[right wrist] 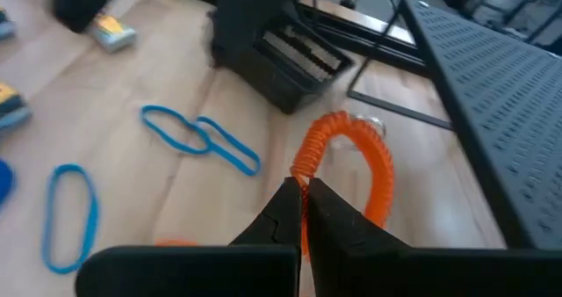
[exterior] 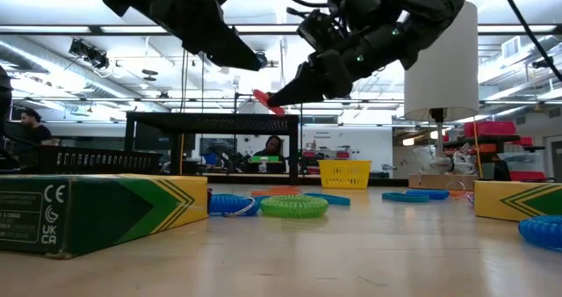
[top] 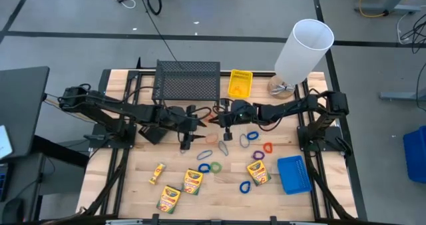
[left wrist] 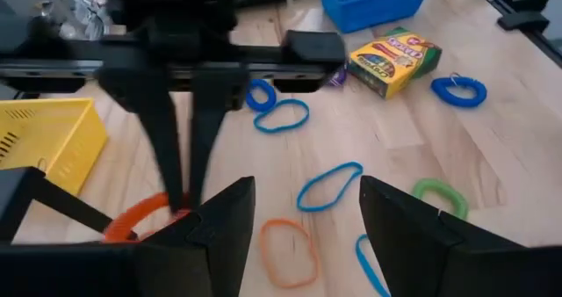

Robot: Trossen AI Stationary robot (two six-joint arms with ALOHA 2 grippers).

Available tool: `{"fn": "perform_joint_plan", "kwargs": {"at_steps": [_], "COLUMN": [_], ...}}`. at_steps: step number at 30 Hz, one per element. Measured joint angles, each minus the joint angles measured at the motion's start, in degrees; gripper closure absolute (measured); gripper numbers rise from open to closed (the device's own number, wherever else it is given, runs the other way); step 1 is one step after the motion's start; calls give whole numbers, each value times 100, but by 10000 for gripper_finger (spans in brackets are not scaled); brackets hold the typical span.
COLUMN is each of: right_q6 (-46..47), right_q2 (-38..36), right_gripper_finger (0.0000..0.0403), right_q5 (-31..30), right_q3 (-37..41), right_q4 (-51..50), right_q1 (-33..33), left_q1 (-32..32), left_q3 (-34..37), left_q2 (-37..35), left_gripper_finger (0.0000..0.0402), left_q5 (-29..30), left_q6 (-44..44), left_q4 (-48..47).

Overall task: Pick & Place Office Desk Supplies
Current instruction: Put the top orange spring keychain into the yellow bin

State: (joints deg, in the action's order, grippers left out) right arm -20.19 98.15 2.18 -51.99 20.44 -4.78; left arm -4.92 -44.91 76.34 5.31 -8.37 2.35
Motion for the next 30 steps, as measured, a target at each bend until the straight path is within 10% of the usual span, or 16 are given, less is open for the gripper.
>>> {"fn": "perform_joint_plan", "kwargs": {"at_steps": [8, 20, 30], "right_q6": [-26, 579, 841], "right_q2": [0, -27, -571], "right_gripper_finger": [399, 399, 399], "right_q5": [0, 80, 131], "right_q3": [67, 1679, 2212], "right_q4": [177, 3759, 3882], "right_q1": [-94, -652, -833], "left_q1": [-1, 48, 511], "left_q3": [4, 2, 2], "left_q2": [-210, -601, -1549], "left_gripper_finger": [210, 220, 221], "left_q5": [-349, -883, -677], "left_q6": [-68, -292, -762], "left_q4": [-69, 295, 123]}}
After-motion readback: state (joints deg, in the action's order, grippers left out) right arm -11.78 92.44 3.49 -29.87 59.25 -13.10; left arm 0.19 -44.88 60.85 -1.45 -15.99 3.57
